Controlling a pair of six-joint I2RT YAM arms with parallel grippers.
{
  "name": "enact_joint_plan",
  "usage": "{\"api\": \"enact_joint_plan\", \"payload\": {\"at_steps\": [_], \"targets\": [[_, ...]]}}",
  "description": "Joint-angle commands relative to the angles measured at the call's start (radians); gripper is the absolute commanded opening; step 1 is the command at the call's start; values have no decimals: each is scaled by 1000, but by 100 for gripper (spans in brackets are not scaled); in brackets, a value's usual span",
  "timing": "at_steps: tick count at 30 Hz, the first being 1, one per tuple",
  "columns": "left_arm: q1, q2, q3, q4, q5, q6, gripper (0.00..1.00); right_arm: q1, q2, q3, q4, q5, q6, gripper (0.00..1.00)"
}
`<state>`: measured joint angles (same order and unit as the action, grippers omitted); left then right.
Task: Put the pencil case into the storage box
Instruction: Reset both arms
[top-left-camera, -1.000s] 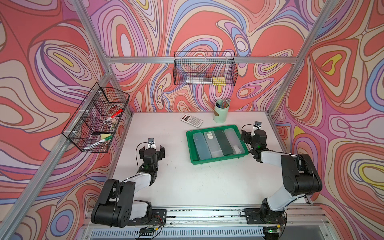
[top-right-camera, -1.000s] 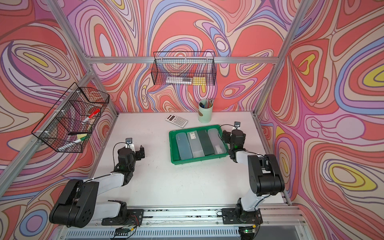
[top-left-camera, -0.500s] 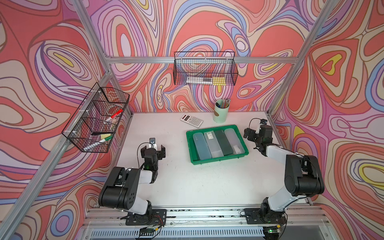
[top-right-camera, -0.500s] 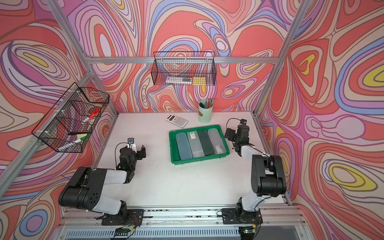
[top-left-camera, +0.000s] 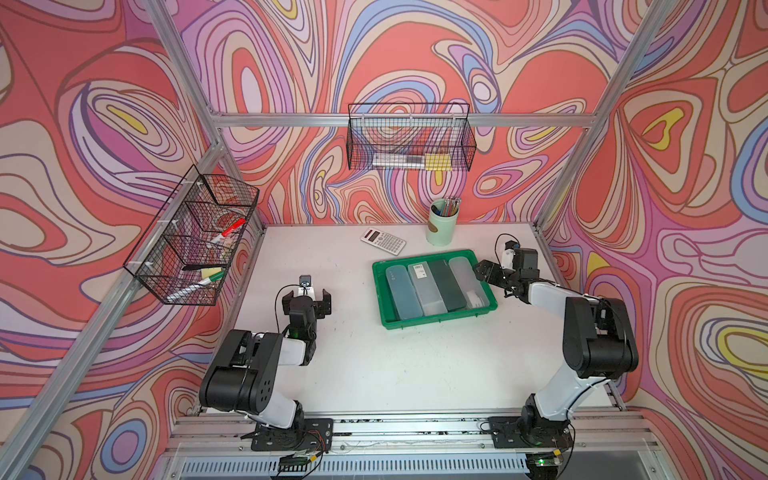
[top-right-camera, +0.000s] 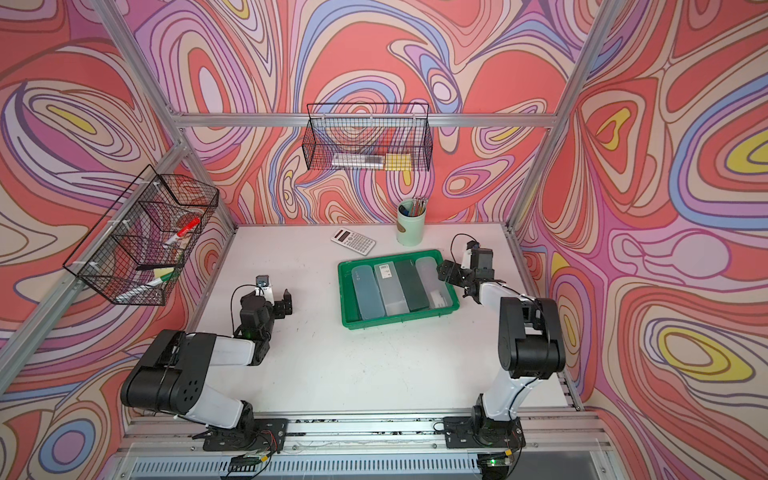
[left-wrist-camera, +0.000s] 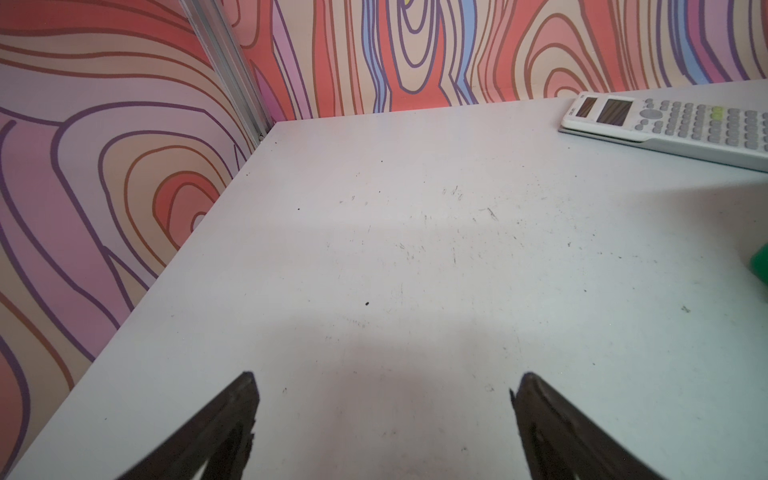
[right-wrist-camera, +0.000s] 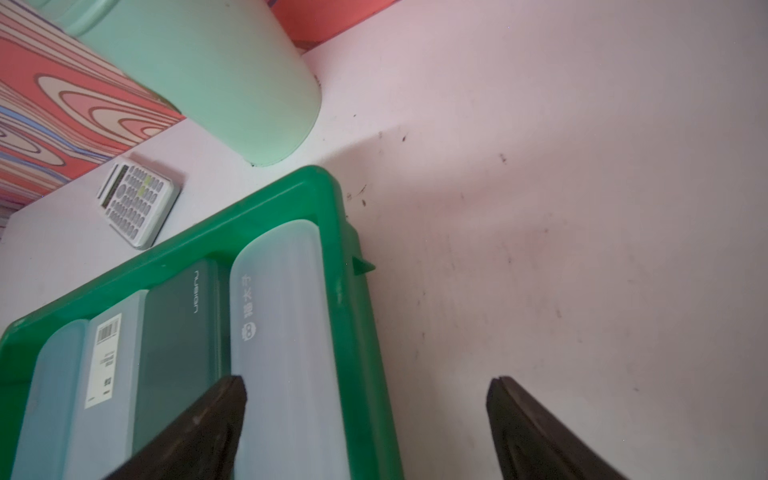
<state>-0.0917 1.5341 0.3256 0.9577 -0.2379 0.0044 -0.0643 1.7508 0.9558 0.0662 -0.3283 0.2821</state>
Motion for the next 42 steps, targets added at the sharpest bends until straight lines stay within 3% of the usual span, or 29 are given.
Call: {"api": "enact_joint_plan", "payload": {"at_steps": [1,6,13,23,26,31,36,39,42], "targets": [[4,11,18,7,-3,6,99,0,14,11,2,-110,24,92],[4,12,21,3,-3,6,99,15,2,2,-15,-176,48,89],[8,12,26,-7,3,3,99,59,-53,-88,41,-166,83,89],[12,13,29,-14,8,0,99,113,-76,-66,8,-141,70,90],[13,12,29,-14,9,0,99,113,-130,-67,-28,8,36,98],[13,12,30,-18,11,-1,99,105,-164,-64,-13,355,-89,98],[17,12,32,-22,14,-3,99,104,-112,-112,189,475,-128,98],[17,11,32,-22,15,-3,99,97,-96,-78,182,520,-115,98],[17,11,32,-22,15,-3,99,98,-139,-213,461,583,-151,98]]}}
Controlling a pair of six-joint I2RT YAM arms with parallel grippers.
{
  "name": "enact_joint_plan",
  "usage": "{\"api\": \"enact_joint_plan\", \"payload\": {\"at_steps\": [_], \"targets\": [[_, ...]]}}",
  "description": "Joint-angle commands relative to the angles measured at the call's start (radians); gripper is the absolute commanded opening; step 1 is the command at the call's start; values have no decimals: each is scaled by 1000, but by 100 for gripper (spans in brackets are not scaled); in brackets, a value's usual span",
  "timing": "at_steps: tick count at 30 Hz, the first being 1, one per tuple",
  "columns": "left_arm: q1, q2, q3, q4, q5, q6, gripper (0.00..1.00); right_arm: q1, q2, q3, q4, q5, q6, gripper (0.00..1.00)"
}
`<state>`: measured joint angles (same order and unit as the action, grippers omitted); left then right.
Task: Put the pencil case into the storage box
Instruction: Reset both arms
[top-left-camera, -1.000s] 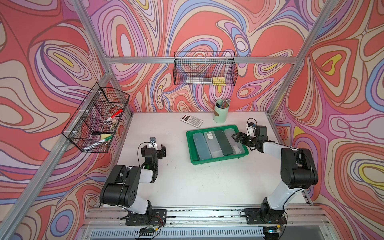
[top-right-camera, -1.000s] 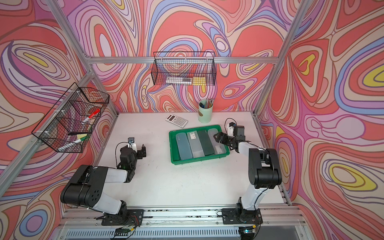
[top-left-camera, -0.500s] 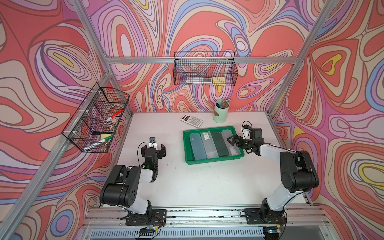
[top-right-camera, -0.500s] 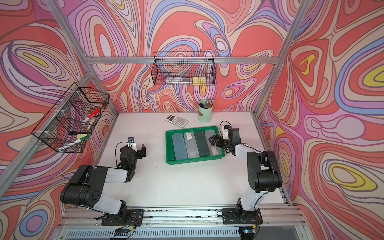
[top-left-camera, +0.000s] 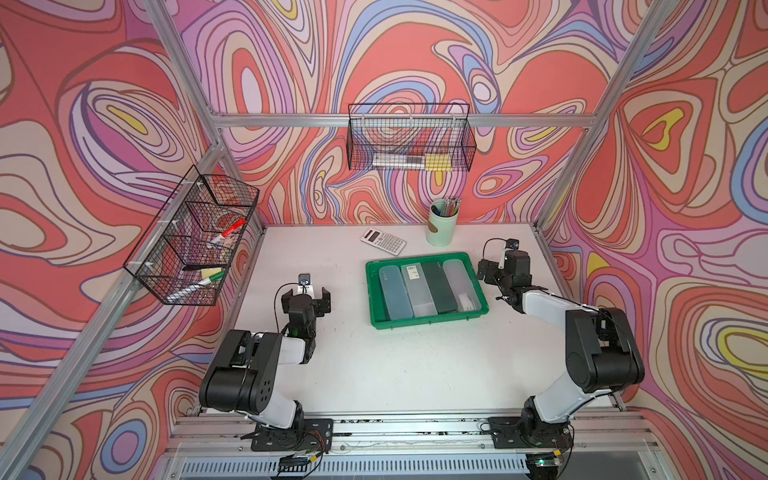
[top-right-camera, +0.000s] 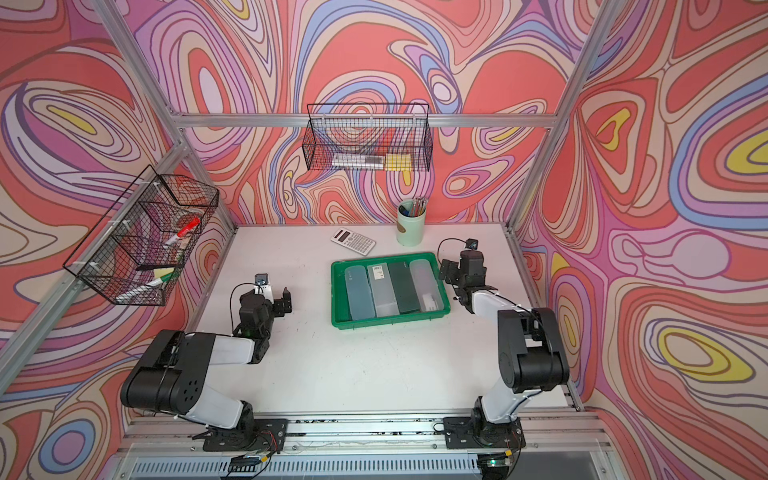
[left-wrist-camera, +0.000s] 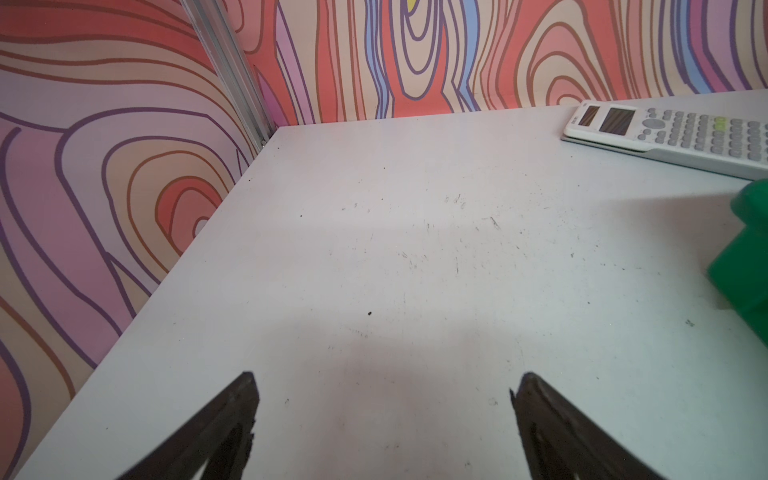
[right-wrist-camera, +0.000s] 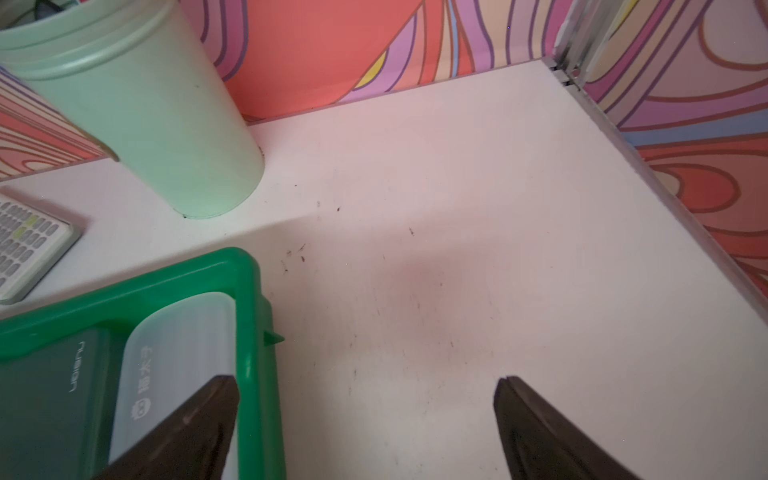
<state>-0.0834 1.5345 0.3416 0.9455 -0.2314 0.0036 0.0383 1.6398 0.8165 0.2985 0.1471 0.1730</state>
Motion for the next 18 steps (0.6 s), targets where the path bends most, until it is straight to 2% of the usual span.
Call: {"api": "enact_joint_plan", "payload": {"at_steps": [1,2,7,13,15,18], "targets": [[8,10,16,-10,10,-2,99,-6,-32,-99,289,119,-64,98],[8,10,16,-10,10,-2,99,-6,-27,-104,308,127,-79,98],[8,10,16,-10,10,-2,99,-6,-5,-24,138,133,-101,98],[8,11,16,-10,10,-2,99,-2,-76,-117,165,108,-99,98],[8,10,16,-10,10,-2,100,-2,-61,-173,245,152,-95,98],[8,10,16,-10,10,-2,99,-2,3,-291,503,178,-88,98]]}}
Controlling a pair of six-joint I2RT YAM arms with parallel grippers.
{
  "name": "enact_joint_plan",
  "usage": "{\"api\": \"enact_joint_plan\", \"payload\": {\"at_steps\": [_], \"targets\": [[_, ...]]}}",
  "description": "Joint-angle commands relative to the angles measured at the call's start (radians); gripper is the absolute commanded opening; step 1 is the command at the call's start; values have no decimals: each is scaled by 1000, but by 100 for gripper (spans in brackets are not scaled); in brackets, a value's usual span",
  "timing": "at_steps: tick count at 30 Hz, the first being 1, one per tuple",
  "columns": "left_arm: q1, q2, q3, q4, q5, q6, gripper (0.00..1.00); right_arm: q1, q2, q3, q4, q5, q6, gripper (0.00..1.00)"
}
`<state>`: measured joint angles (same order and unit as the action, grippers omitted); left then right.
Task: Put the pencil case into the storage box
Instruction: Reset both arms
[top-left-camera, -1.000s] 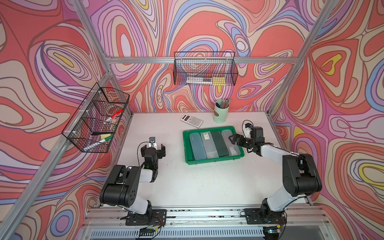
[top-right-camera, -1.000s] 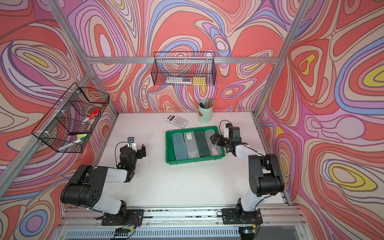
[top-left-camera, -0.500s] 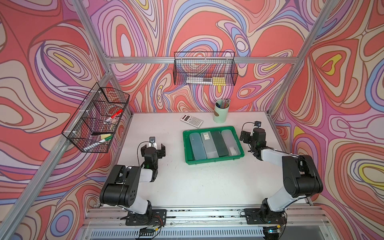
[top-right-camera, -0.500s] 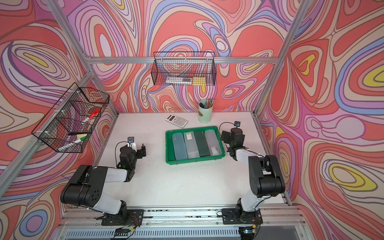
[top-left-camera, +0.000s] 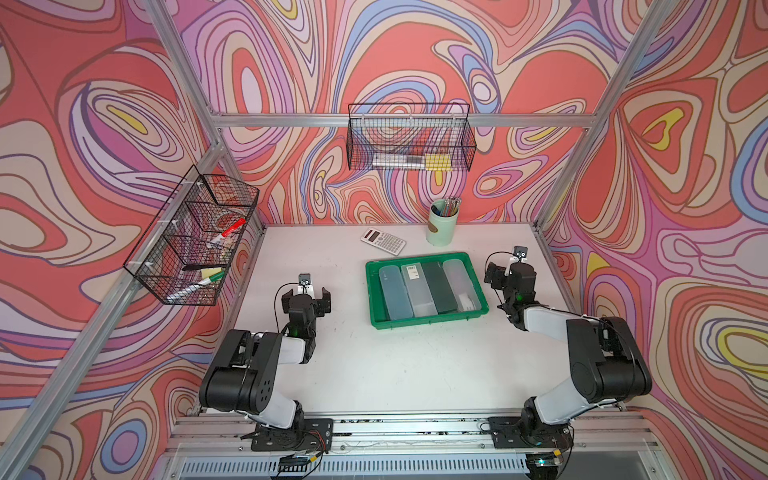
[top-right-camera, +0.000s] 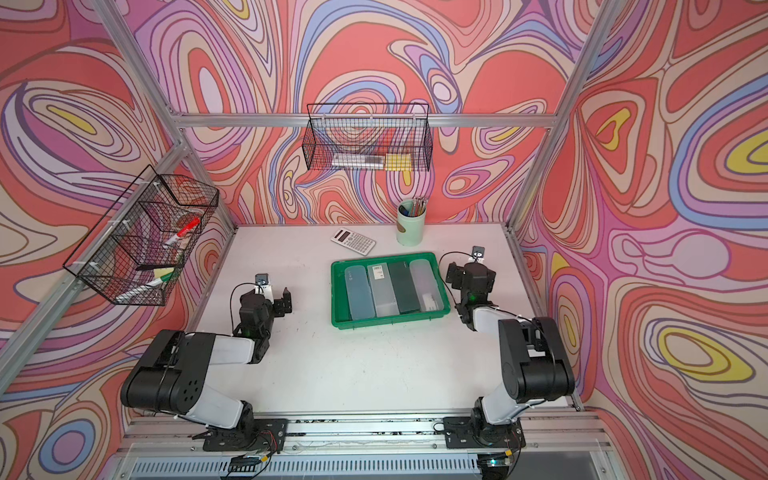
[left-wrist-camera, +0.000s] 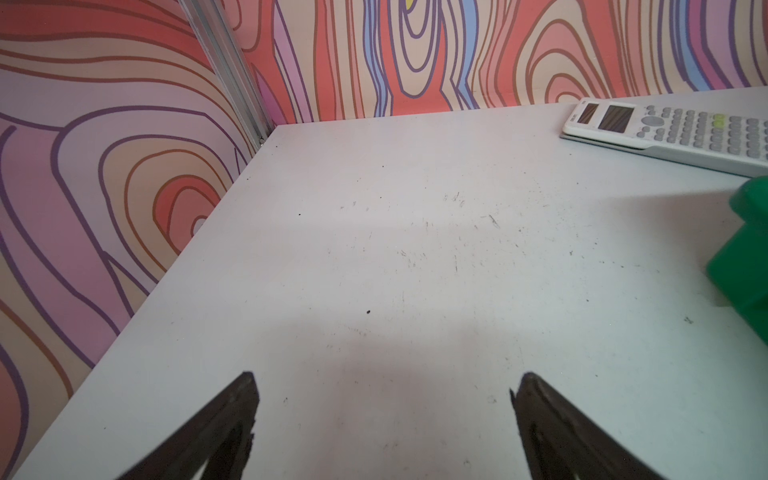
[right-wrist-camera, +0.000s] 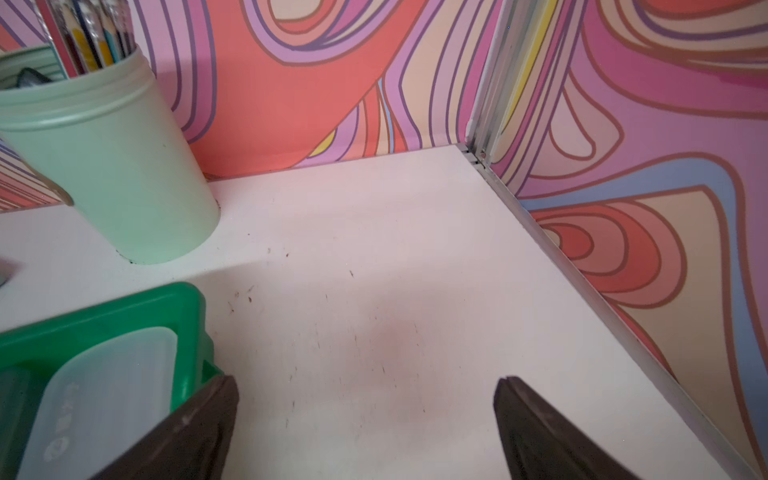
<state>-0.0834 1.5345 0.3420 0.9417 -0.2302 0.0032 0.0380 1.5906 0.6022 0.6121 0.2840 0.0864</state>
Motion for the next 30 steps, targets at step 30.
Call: {"api": "enact_joint_plan", "payload": {"at_steps": [30], "targets": [[8,10,14,-3,8,-2,99,-4,106,-151,372,-25,-26,98]]}}
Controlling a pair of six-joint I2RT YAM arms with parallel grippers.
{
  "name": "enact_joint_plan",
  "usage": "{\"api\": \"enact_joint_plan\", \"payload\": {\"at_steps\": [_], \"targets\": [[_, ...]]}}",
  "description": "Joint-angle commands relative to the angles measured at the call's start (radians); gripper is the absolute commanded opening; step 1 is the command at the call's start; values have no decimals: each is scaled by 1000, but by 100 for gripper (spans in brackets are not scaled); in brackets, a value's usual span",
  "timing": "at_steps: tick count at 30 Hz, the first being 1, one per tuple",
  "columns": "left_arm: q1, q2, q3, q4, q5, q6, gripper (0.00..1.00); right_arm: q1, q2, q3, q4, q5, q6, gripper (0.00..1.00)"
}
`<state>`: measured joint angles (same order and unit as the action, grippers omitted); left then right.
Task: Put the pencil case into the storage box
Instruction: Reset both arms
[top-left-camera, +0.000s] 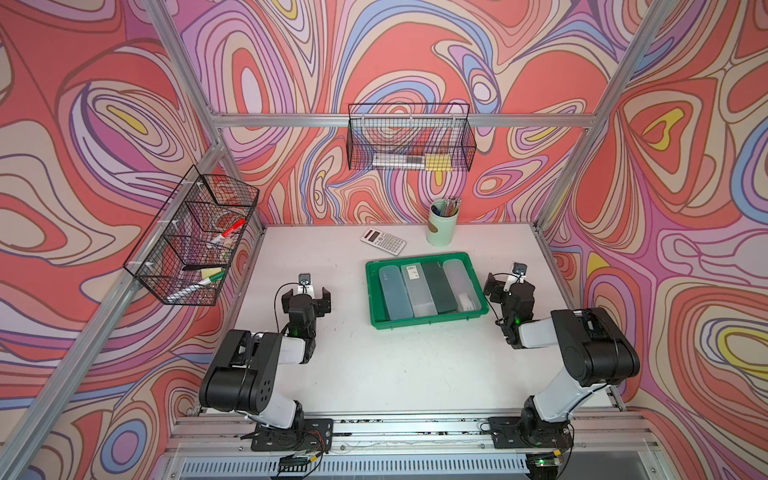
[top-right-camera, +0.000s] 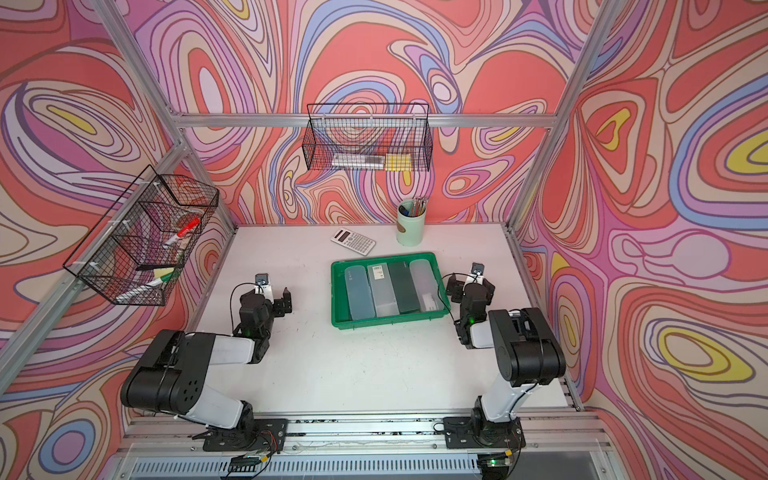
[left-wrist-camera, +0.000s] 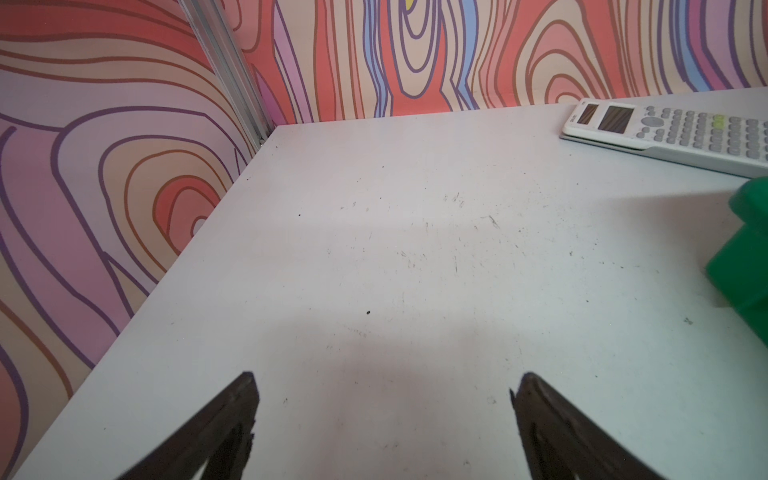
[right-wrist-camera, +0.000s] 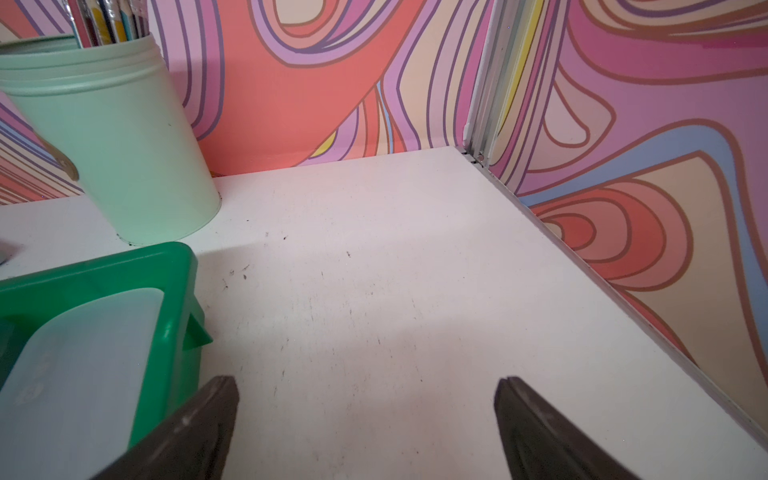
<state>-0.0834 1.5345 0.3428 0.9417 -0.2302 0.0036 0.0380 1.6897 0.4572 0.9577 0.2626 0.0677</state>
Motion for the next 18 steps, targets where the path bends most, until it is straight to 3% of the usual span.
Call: {"api": "enact_joint_plan", "payload": {"at_steps": [1,18], "targets": [[8,11,13,-3,8,-2,99,-5,8,-6,29,-4,-9,98],[10,10,18,-11,11,-4,99,-5,8,-5,31,0,-12,98]]}}
